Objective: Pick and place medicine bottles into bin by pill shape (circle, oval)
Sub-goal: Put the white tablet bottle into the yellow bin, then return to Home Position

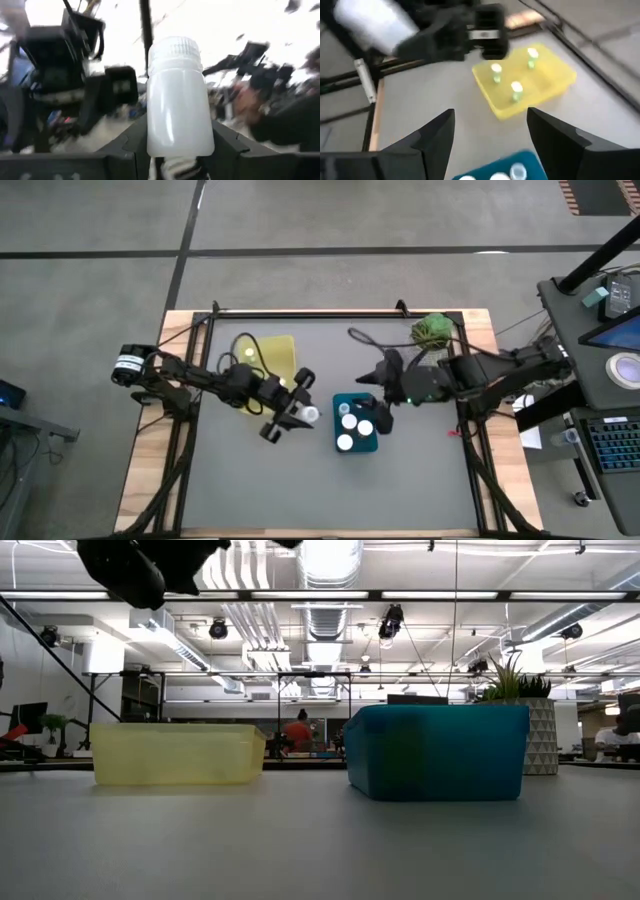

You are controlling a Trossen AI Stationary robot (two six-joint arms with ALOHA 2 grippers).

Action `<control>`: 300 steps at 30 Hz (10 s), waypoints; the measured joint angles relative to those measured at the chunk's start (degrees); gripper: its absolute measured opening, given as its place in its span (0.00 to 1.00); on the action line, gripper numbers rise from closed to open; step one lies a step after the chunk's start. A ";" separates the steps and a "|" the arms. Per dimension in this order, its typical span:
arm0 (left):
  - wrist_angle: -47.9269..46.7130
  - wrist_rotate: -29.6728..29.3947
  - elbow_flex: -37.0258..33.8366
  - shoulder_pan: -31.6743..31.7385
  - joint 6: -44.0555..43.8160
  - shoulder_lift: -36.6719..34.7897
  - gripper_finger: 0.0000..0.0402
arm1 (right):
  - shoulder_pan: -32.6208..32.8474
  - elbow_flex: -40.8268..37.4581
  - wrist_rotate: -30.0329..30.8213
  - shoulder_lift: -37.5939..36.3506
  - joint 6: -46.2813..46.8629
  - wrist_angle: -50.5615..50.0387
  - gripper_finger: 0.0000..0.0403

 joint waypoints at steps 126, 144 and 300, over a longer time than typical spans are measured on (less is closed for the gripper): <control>-32.83 -8.16 -0.70 -4.52 7.64 -8.64 0.58 | 6.43 -19.96 -3.26 9.14 -37.60 52.75 0.31; -41.11 -28.14 3.58 -4.80 12.55 -7.00 0.59 | 4.66 -19.06 10.31 6.11 -17.08 20.28 0.32; -51.74 -73.68 -15.98 15.48 -22.15 -3.27 0.45 | 4.17 -25.80 12.15 -2.98 -10.74 17.81 0.58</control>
